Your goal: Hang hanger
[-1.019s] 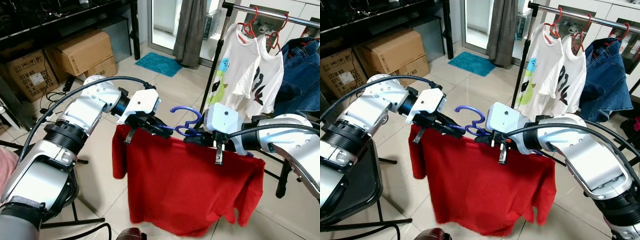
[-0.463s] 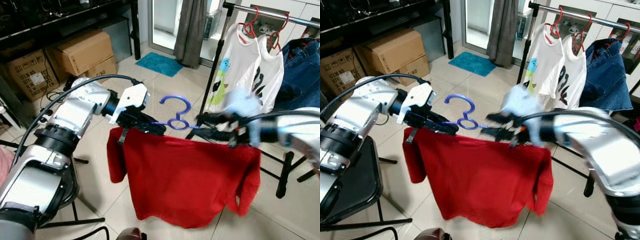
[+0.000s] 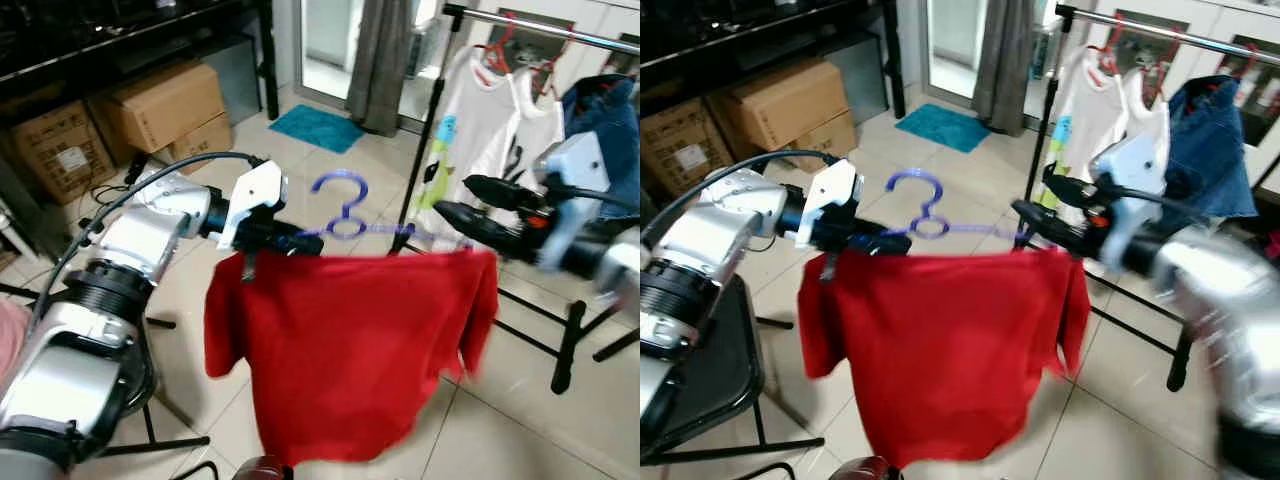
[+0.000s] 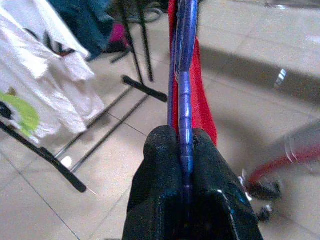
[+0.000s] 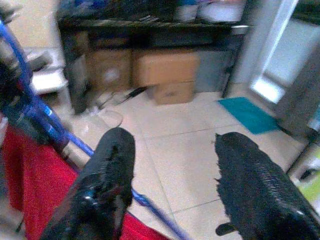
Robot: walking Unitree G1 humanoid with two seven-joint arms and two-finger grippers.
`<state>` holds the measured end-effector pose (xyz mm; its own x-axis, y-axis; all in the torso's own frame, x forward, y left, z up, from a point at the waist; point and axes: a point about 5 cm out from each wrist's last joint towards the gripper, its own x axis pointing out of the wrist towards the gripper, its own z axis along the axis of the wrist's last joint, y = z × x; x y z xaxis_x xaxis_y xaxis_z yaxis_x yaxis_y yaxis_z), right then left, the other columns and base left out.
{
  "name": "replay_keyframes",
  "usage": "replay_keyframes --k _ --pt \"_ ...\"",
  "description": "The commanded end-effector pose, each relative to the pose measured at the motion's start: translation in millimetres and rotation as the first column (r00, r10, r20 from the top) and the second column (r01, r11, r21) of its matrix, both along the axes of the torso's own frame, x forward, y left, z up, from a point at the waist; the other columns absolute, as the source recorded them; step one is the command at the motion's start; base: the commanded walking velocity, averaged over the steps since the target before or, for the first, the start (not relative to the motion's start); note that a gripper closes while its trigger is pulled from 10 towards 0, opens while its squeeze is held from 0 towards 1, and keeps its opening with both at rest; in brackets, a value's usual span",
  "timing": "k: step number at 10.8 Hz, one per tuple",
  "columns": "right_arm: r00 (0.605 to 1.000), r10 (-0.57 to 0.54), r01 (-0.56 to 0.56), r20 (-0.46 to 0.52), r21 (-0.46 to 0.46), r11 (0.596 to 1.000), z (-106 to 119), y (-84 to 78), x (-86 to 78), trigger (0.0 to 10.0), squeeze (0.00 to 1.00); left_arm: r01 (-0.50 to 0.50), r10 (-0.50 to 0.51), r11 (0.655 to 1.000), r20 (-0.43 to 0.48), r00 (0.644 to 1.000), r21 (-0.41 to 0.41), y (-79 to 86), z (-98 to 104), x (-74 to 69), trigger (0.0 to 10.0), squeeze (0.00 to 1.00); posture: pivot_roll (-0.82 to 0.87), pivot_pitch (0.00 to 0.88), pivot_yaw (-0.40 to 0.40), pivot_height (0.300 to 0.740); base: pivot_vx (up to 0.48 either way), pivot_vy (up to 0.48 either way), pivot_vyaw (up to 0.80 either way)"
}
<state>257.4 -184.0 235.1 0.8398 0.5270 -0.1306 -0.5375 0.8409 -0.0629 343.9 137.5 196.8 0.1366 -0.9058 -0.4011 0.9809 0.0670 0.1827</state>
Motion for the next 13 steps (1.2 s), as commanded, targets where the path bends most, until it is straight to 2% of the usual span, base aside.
replay_keyframes --k 1,2,3,4,6,7,8,11,12,13 --pt "0.989 -0.126 0.126 -0.083 -0.008 0.992 -12 2.1 -2.9 10.0 0.00 -0.066 0.069 0.996 0.035 0.997 -0.061 -0.2 9 4.2 0.0 0.00 0.01 0.025 0.036 0.740 0.000 0.000 0.00" --pt "0.977 -0.172 0.175 -0.128 0.016 0.984 -20 6.0 -3.9 10.0 0.00 -0.103 0.106 0.992 0.038 0.994 -0.077 0.2 8 5.7 0.0 0.00 0.01 0.029 0.037 0.740 0.000 0.000 0.00" --pt "0.935 -0.314 0.323 -0.163 0.030 0.946 -27 7.9 -2.7 10.0 0.00 -0.137 0.141 0.986 0.029 0.990 -0.092 1.1 5 5.3 0.0 0.00 0.01 0.029 0.037 0.740 0.000 0.000 0.00" --pt "0.916 -0.350 0.364 -0.194 0.042 0.930 -29 9.3 -2.2 10.0 0.00 -0.140 0.143 0.986 0.026 0.989 -0.094 1.5 4 4.8 0.0 0.00 0.01 0.032 0.034 0.740 0.000 0.000 0.00" --pt "0.832 -0.489 0.506 -0.260 -0.006 0.863 -35 19.0 0.9 10.0 0.00 -0.146 0.149 0.984 0.021 0.989 -0.103 -0.2 3 1.3 0.0 0.00 0.02 0.032 0.030 0.740 0.000 0.000 0.00" --pt "0.814 -0.508 0.533 -0.281 0.015 0.846 -35 21.7 1.4 10.0 0.00 -0.147 0.149 0.984 0.020 0.989 -0.103 -0.3 3 0.8 0.0 0.00 0.02 0.033 0.031 0.740 0.000 0.000 0.00" --pt "0.797 -0.514 0.562 -0.316 0.078 0.823 -33 25.5 3.2 10.0 0.00 -0.140 0.142 0.985 0.016 0.990 -0.104 -1.7 2 -0.7 0.0 0.00 0.02 0.033 0.031 0.740 0.000 0.000 0.00" --pt "0.758 -0.551 0.618 -0.348 0.115 0.777 -32 28.2 10.7 9.8 0.00 -0.114 0.115 0.988 0.007 0.993 -0.105 -7.1 3 -4.1 0.0 0.00 0.02 0.030 0.030 0.740 0.000 0.000 0.00" --pt "0.756 -0.548 0.620 -0.359 0.125 0.774 -33 29.5 11.8 8.7 0.00 -0.110 0.111 0.989 0.007 0.994 -0.102 -7.4 2 -5.4 0.0 0.00 0.02 0.030 0.027 0.740 0.000 0.000 0.00" --pt "0.753 -0.551 0.622 -0.360 0.117 0.774 -34 29.7 12.6 8.2 0.00 -0.106 0.107 0.989 0.007 0.994 -0.100 -7.6 2 -6.6 0.0 0.00 0.02 0.029 0.026 0.740 0.000 0.000 0.00"
